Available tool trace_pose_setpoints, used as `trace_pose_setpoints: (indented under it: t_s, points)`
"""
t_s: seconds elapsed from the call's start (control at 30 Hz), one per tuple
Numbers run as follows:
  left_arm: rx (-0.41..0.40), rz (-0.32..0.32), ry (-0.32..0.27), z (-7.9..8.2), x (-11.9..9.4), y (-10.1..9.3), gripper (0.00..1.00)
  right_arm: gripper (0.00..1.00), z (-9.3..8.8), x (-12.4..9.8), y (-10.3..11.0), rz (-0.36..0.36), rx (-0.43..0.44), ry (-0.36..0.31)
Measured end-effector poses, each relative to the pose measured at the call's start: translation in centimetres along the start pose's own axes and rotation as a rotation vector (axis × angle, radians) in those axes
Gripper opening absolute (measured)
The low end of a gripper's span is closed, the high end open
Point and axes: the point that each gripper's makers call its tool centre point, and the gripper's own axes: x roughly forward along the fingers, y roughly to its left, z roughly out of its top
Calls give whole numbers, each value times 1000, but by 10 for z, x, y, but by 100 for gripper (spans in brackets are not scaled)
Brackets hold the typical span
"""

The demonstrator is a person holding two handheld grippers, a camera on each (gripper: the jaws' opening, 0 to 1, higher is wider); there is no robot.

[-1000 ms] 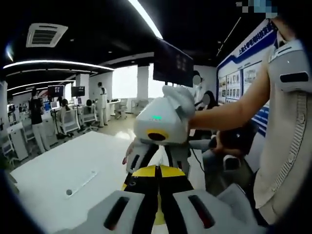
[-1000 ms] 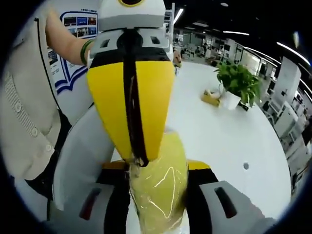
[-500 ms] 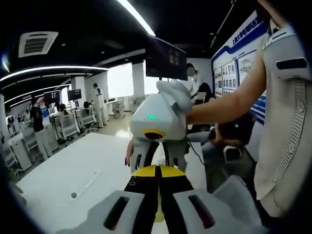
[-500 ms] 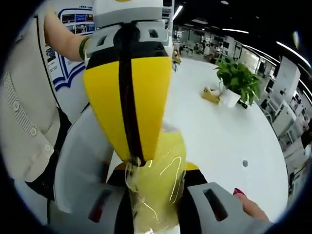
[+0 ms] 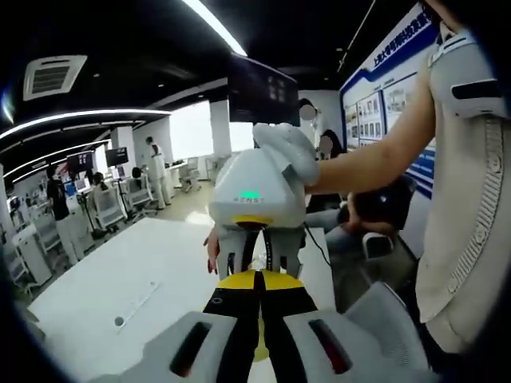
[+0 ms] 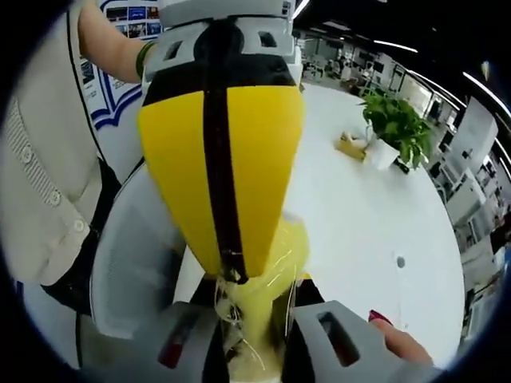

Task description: Compare the silicone blocks by pressing each to a similar depth, holding the contact briefly, and releasing to observe deformation and rebound differences across the visible hardness samples.

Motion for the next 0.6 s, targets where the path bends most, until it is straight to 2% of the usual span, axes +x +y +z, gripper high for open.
trace_pose_setpoints:
  t_s: [0.07,0.53,0.57,0.6]
  points:
    - [3,-2,1,0,-1,-2,0,5,-1,-1,-1,-10,-16,6]
    - [15,-10,-1,1,-5,-7,0,6,-3,-5,11,1,42,31]
    - [19,-9,-1,1,-5,-7,0,6,-1,-5,8,-21,14,23]
    - [19,-12,-1,1,-5,-8,0,6,-2,-5,10,-9,27,28]
